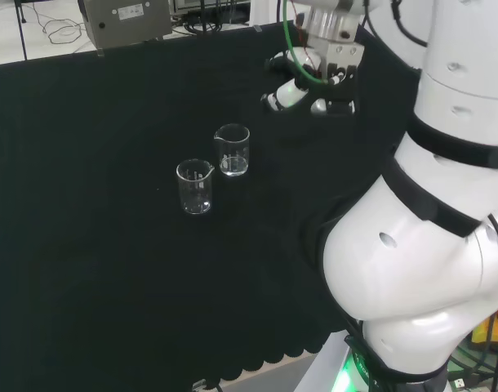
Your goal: Pick up the beaker on the right.
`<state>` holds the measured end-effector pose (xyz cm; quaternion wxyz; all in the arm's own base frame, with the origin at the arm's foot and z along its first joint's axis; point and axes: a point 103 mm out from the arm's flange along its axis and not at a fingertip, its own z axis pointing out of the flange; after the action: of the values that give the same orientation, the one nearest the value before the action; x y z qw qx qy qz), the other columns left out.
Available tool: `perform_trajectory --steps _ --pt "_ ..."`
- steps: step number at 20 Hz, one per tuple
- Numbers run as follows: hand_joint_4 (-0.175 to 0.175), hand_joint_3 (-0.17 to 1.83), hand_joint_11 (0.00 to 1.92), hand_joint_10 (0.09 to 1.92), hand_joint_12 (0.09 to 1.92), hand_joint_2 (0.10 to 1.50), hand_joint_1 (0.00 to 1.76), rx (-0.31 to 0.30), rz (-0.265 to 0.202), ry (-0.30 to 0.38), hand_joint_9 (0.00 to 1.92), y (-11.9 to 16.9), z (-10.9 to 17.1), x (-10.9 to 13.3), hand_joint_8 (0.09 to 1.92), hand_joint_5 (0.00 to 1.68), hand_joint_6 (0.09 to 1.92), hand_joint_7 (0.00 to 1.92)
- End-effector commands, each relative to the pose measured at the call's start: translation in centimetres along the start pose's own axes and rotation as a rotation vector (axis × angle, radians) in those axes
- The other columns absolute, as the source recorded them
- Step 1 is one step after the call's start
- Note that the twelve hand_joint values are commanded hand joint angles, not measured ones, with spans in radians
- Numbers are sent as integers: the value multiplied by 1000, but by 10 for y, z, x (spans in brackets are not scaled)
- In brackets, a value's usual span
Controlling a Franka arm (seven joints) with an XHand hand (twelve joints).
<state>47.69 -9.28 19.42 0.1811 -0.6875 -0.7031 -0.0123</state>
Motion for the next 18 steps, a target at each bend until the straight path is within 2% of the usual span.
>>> perform_trajectory --steps 1,5,10,15,18 --pt "-23 560 35 638 1405 631 755 30 -143 171 330 36 52 0 596 367 87 177" --pt "-19 560 37 644 1413 613 758 39 -200 182 336 36 67 5 597 366 87 172" --pt "-17 553 41 641 1409 588 788 60 -216 226 336 40 82 6 598 370 87 173" --pt "-15 552 39 634 1402 579 805 89 -265 244 327 46 93 9 596 373 87 167" --pt "-14 548 33 630 1399 568 800 87 -295 250 320 50 99 12 589 366 87 151"
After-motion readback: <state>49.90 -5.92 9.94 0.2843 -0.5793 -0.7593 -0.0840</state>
